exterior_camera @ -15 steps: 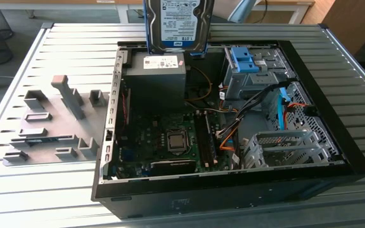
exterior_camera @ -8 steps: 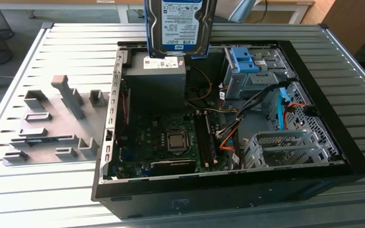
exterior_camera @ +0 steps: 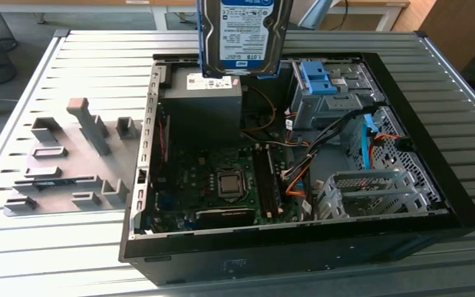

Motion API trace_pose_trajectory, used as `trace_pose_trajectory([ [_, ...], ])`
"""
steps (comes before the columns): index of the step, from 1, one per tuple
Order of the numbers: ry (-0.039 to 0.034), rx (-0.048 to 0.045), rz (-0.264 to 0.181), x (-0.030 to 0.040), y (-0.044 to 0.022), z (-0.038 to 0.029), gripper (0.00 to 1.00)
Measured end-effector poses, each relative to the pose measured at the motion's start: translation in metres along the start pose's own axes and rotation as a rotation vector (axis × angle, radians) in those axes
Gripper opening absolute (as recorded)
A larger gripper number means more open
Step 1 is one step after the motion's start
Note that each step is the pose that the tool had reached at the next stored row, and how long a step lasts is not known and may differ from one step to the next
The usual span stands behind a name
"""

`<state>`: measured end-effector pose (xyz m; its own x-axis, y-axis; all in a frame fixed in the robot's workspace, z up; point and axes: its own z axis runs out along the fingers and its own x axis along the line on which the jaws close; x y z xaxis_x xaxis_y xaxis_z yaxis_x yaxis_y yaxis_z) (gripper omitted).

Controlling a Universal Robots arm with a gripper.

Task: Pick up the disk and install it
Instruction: 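Pick up the disk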

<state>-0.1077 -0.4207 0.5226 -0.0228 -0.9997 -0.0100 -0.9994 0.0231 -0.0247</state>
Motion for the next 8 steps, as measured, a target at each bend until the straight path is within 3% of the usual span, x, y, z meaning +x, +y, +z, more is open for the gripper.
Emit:
trace_pose_trajectory([
  [8, 0.0000, 0.0000, 0.000, 0.0022, -0.0172, 0.0004, 0.36],
])
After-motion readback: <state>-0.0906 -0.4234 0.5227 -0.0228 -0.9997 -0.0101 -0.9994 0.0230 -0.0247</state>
